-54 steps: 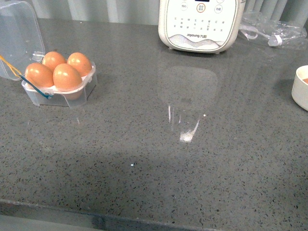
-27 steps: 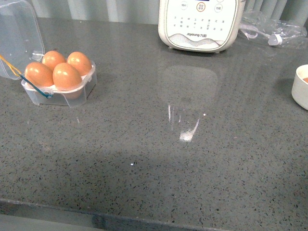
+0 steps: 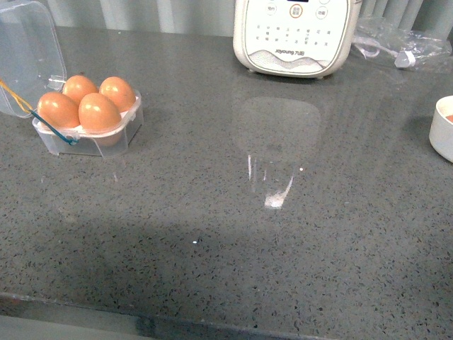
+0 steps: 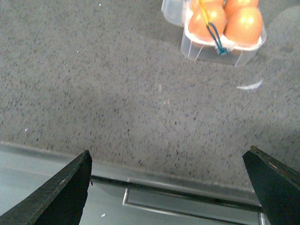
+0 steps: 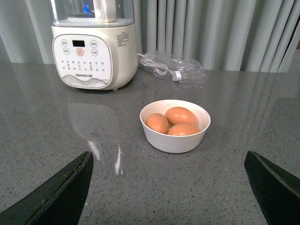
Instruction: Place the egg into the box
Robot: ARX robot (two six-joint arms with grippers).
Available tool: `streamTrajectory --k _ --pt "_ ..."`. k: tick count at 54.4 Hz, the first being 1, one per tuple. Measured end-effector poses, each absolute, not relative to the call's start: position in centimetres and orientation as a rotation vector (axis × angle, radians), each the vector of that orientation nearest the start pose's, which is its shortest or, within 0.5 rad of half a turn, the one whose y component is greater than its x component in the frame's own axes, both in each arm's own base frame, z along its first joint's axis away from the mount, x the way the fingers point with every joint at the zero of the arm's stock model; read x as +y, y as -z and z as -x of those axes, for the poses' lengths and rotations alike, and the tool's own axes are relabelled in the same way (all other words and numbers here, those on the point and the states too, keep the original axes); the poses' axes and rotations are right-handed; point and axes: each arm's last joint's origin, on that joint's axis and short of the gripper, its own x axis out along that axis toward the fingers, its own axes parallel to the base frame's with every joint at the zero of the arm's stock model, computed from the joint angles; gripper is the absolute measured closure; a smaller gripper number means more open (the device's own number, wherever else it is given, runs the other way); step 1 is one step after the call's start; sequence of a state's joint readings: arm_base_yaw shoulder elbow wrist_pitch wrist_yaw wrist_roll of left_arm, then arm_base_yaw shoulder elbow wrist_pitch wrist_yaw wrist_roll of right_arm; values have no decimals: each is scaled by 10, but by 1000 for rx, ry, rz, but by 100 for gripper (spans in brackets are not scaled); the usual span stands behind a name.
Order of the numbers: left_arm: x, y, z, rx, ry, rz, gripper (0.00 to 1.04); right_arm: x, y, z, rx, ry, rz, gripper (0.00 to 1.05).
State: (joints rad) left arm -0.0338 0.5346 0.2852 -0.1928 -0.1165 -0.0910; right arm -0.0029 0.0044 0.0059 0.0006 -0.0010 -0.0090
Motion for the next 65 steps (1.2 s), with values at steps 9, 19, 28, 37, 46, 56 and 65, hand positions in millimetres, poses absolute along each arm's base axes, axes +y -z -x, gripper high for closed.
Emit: streamTrajectory --k 9,19,28,37,46,56,65 --pt "13 -216 -175 340 -112 51 7 0 -165 -98 -2 2 9 7" --pt "43 -239 -228 269 -175 0 7 0 -165 -98 -2 2 9 7" --pt "53 -242 -271 284 -160 -27 7 0 -165 -98 -2 2 9 7" --pt "60 -241 -298 304 -154 -34 7 0 -165 -98 -2 2 9 7" --pt "67 -236 -322 323 -162 -57 7 0 -165 -98 -2 2 9 7" --pt "64 -231 -331 343 -145 -73 7 0 -165 -98 -2 2 9 7" --pt "57 -229 -333 346 -122 -76 7 0 -165 -98 -2 2 9 7"
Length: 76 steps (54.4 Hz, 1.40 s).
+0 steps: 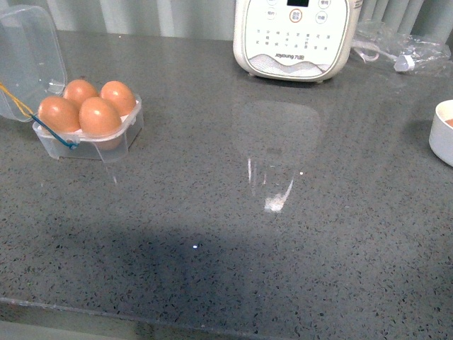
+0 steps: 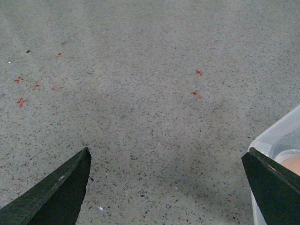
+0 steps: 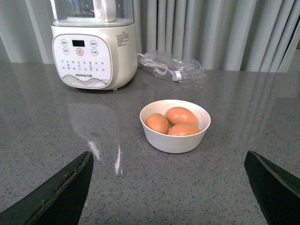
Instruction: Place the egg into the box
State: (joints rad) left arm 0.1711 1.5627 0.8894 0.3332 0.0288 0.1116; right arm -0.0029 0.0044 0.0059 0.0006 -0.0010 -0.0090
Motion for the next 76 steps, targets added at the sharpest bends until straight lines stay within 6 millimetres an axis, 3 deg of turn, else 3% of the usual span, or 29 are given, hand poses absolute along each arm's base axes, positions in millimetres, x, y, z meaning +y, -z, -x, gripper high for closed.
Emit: streamTrajectory --k 10,19,29,43,55,62,76 --pt "33 -229 -335 357 -53 -71 7 0 -165 -98 -2 2 9 7" --pt "-8 -234 -325 380 88 -42 7 0 -165 -98 -2 2 9 7" --pt "-63 -241 -302 437 280 -5 7 0 -165 -98 -2 2 9 7" --pt "-94 -240 -291 463 359 -18 7 0 -165 -98 -2 2 9 7" --pt "-90 -243 -291 452 322 -29 7 0 -165 -98 -2 2 9 7" --pt "-70 -261 -287 379 244 -46 7 0 -165 -98 -2 2 9 7" --pt "-30 -301 -240 263 207 -63 7 0 -165 -98 -2 2 9 7"
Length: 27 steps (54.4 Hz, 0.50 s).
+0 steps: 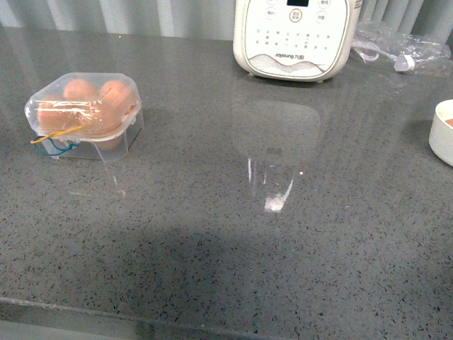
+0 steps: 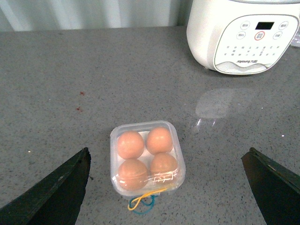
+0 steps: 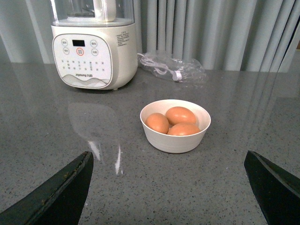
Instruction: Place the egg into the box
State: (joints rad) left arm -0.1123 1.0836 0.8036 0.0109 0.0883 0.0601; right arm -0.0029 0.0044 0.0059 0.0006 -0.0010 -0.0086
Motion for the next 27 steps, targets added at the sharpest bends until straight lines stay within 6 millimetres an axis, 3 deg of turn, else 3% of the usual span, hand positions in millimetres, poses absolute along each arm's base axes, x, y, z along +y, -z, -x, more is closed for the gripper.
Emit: streamTrajectory --k 6,17,27 --pt "-9 -310 -205 240 204 -68 7 0 -165 -98 -2 2 9 7" --pt "12 -316 -163 213 171 -84 7 0 -165 -98 -2 2 9 7" --pt "19 -308 -141 220 133 -81 8 0 -165 -98 -2 2 9 7"
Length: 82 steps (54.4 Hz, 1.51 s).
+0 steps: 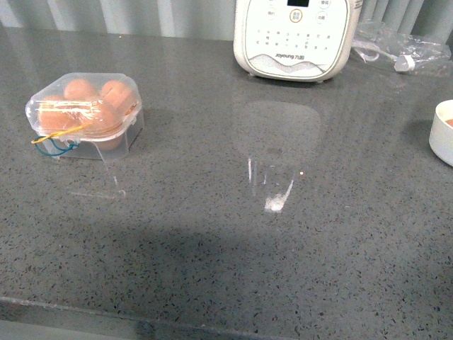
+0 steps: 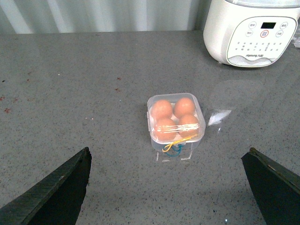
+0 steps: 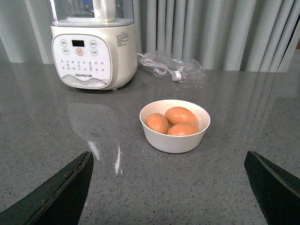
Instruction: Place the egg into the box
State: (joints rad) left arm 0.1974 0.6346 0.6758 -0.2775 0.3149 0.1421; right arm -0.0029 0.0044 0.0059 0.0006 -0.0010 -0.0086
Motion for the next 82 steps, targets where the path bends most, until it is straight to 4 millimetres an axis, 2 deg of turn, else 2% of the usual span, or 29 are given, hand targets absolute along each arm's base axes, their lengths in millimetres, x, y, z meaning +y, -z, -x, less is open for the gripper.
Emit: streamTrajectory --k 4,7,17,23,51,56,82 --pt "20 -294 -134 42 3 -57 25 0 -165 -98 -2 2 9 7" --pt "18 -284 -131 -1 -7 -42 34 0 -165 -98 -2 2 9 7" --pt "7 -237 -124 13 -32 -9 77 0 -165 -98 -2 2 9 7" --pt "0 -221 -119 4 2 -3 102 0 -165 -98 -2 2 7 7" --pt "0 -185 -109 -1 -1 1 101 0 -165 -98 -2 2 7 7" --pt "0 -177 -100 25 1 1 101 0 -165 -98 -2 2 7 7" --pt "0 -173 -96 -22 -1 2 101 0 -165 -98 -2 2 7 7"
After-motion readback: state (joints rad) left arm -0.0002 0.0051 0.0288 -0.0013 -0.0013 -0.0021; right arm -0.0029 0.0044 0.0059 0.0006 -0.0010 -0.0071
